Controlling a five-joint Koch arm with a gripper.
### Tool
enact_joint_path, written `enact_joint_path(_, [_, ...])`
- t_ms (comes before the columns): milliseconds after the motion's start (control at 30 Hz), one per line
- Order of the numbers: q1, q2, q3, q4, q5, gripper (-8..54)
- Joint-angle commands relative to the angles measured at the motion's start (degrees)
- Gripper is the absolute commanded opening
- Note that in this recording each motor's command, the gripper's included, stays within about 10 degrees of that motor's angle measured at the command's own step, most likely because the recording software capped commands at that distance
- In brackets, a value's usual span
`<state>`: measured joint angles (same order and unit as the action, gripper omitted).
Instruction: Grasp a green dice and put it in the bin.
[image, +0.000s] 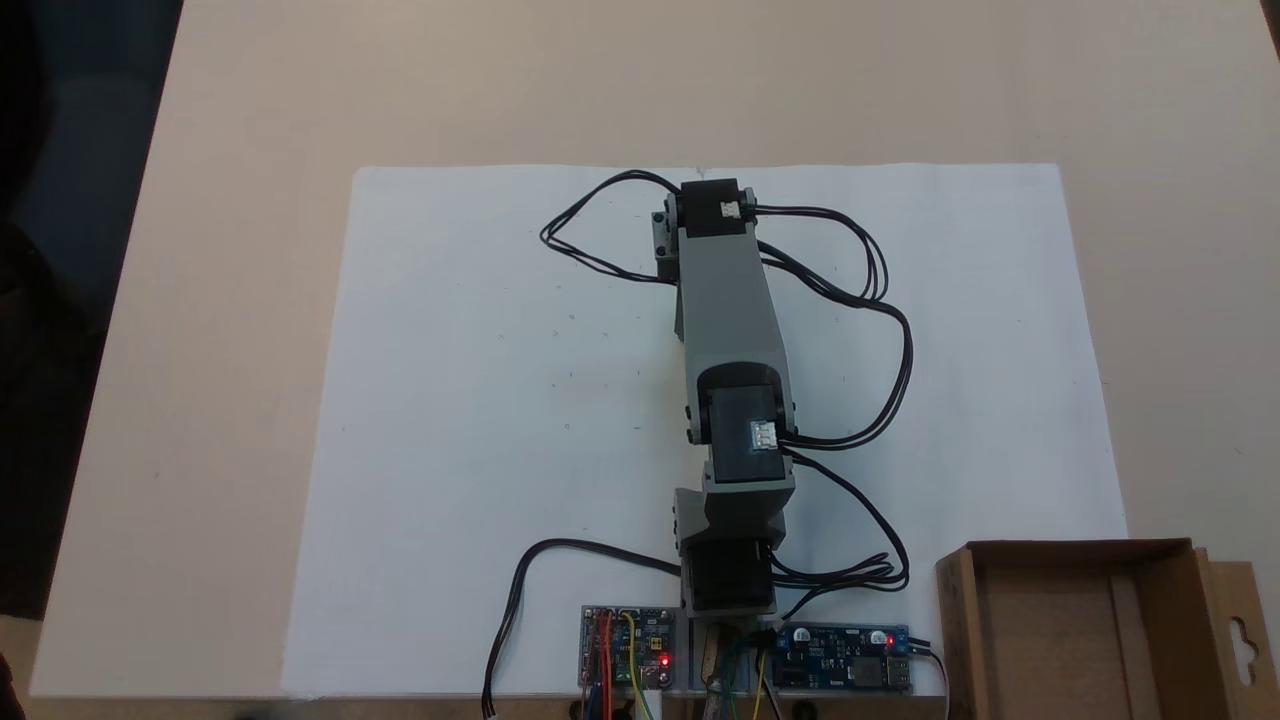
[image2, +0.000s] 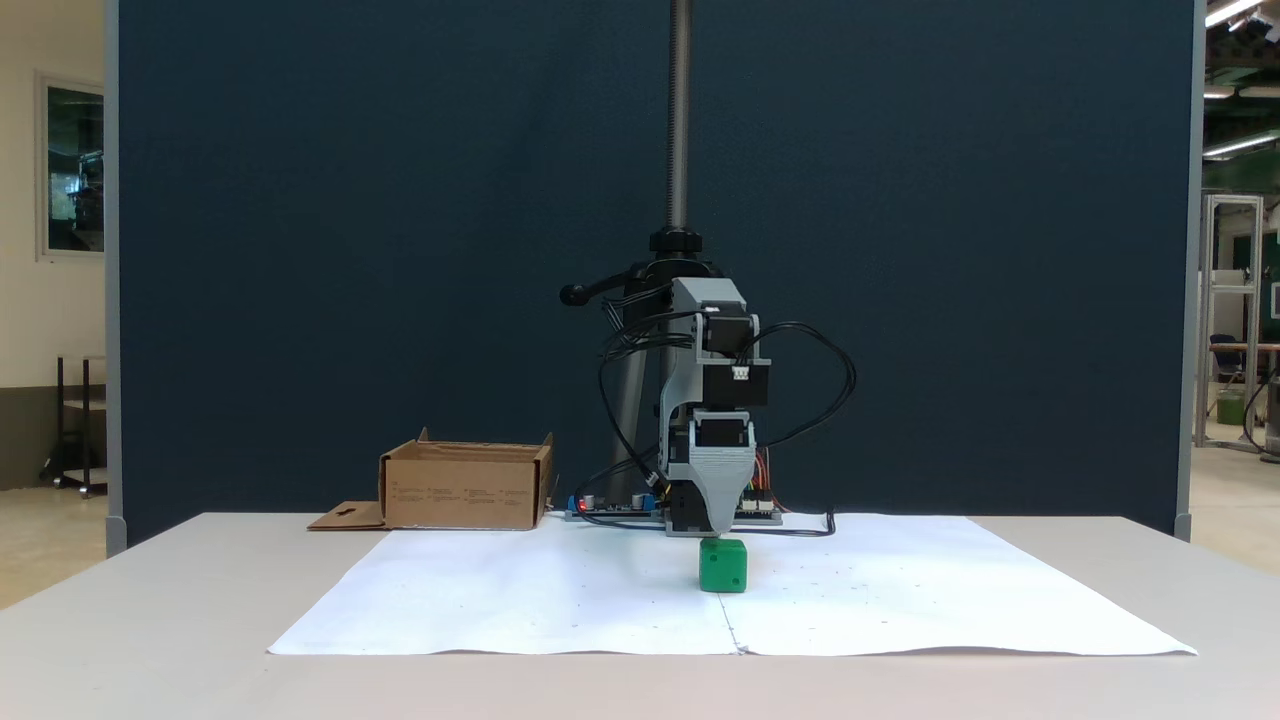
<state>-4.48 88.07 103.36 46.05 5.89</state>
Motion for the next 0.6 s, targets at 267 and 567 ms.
enact_joint_path(267, [1.05,1.76,-0.18,-2.11,3.69,42.0])
enact_joint_path(567, [0.88,0.18,0.44,-2.55,4.92,42.0])
